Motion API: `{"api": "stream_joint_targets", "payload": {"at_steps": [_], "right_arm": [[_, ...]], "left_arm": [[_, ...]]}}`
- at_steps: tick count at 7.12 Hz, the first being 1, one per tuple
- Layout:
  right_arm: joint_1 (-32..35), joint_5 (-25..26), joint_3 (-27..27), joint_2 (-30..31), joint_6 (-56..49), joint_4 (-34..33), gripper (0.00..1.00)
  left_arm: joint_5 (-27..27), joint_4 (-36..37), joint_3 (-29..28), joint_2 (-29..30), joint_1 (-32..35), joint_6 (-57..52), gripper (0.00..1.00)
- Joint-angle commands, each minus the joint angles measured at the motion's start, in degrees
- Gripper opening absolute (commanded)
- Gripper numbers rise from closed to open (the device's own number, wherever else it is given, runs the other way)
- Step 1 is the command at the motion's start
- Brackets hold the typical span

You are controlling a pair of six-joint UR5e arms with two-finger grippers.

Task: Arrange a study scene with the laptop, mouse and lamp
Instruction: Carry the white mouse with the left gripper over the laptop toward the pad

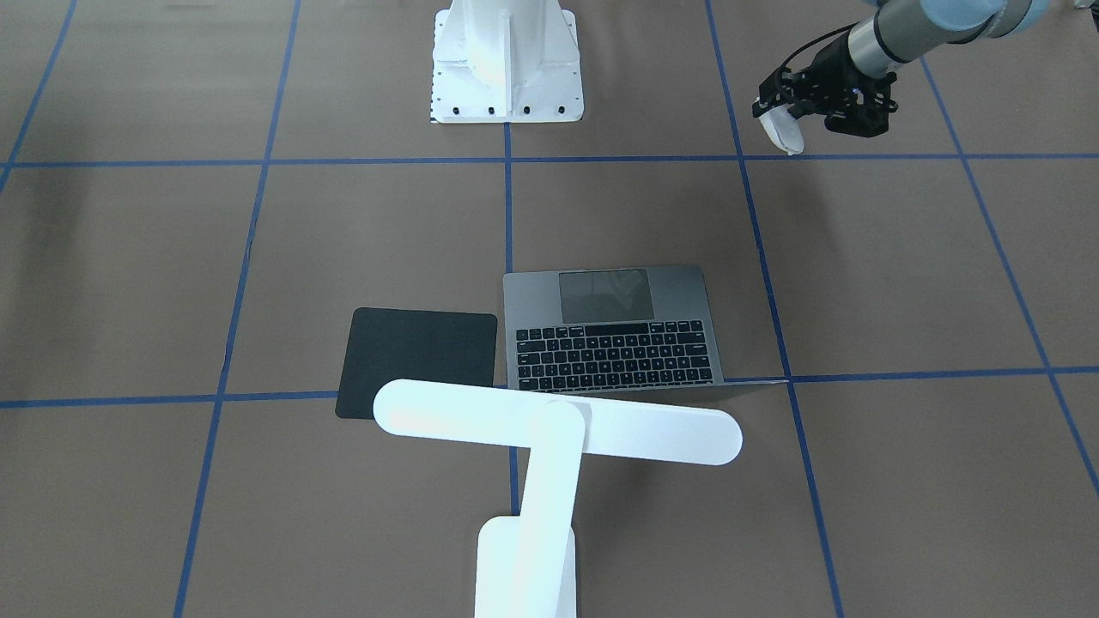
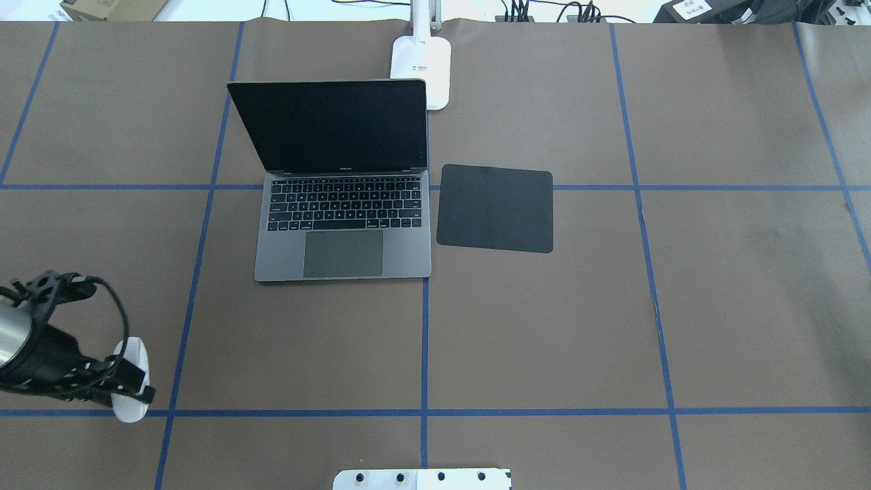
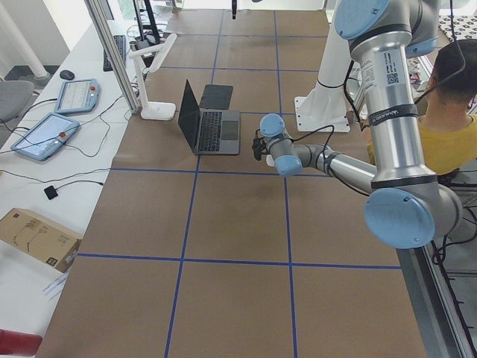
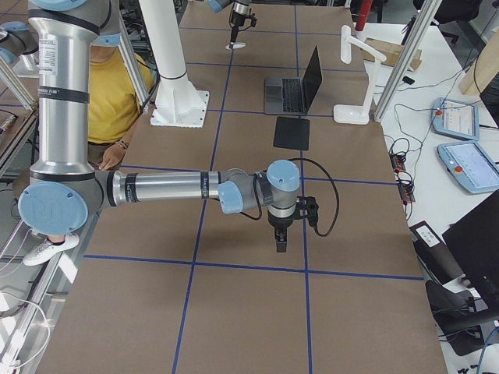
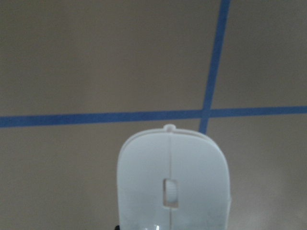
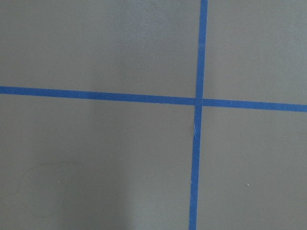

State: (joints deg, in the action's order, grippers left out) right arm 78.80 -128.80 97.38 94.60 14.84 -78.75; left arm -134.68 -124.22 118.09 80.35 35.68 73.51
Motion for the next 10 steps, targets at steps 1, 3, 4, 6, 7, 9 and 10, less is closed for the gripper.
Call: {"api": "stream_joint_targets", "payload": {"at_steps": [1,3,4,6,7,9,10], "right_arm": [[0.04,0.31,-0.08,-0.03,0.27,0.00,1.00],[0.04,0.40,-0.35,-0.03,0.45,0.09,1.00],[0.04,0.40,-0.44,-0.11,0.54,0.09,1.00],[0.04,0.40,-0.52,-0.37,0.63,0.09,1.00],[0.04,0.31,-0.61,-0.46,0.63,0.09,1.00],[0.04,0.31,-0.70,-0.47,0.71,0.00,1.00],[0.04,0.31,-0.61,-0.47,0.71,0.00,1.00]], "left_arm": [[0.38,19.20,-0.49,17.56,2.45,-0.38,0.47],[1.08,32.16,-7.12,34.87,2.99,-0.47,0.47],[2.30,33.68,-14.22,42.79,2.90,-0.47,0.47],[4.05,33.61,-27.33,54.50,2.81,-0.47,0.47],[4.94,33.08,-35.30,60.82,2.90,-0.73,0.47],[7.40,28.73,-50.60,70.86,2.81,-1.35,0.48],[10.11,22.77,-57.73,73.78,2.72,-1.26,0.48]]}}
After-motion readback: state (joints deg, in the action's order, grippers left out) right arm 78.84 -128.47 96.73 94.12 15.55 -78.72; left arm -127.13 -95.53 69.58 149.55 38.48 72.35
